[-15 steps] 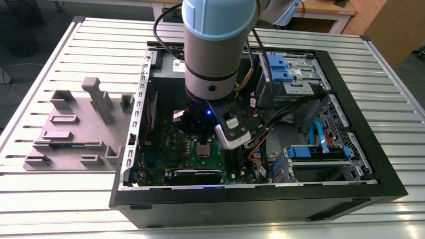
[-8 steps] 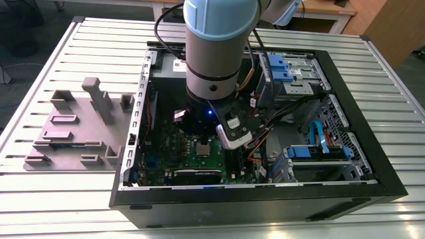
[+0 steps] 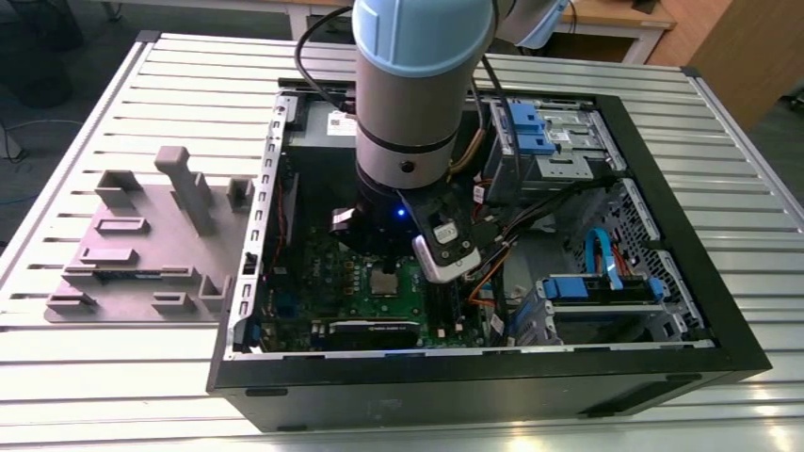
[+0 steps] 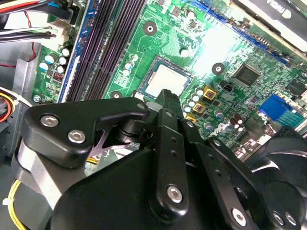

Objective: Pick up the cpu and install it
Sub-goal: 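Close the cpu cover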

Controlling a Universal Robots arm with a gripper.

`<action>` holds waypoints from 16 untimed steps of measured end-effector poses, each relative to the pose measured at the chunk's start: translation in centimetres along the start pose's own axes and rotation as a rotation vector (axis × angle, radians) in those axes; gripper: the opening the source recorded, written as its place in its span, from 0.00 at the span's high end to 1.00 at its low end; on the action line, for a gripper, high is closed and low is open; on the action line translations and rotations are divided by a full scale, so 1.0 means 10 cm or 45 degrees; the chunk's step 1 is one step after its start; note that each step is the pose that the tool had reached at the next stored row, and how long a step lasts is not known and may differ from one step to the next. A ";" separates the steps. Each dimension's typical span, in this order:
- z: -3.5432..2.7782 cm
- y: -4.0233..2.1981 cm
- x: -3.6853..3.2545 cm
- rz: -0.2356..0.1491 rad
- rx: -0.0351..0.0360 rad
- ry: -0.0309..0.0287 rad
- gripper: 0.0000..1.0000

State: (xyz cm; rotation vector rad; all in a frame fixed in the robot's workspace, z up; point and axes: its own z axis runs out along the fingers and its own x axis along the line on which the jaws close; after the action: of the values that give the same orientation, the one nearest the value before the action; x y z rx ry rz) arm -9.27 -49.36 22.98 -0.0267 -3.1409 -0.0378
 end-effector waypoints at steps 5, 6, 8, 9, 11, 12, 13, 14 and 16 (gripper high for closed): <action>0.000 0.000 -0.012 0.000 -0.0001 0.0000 0.89; 0.000 0.000 -0.016 0.000 -0.0001 0.0000 0.89; 0.000 0.000 -0.018 0.000 0.0000 0.0000 0.89; 0.000 0.000 -0.019 0.000 -0.0001 0.0000 0.89; 0.000 0.000 -0.019 0.000 0.0000 0.0000 0.89; 0.000 0.000 -0.019 0.000 0.0000 0.0000 0.89; 0.000 0.000 -0.020 0.000 0.0000 0.0000 0.89; 0.001 0.001 -0.022 0.000 -0.0002 -0.0001 0.89; 0.003 0.003 -0.028 0.000 -0.0002 -0.0001 0.89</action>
State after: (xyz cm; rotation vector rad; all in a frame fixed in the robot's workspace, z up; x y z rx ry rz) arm -9.00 -49.33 22.95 -0.0266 -3.1410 -0.0380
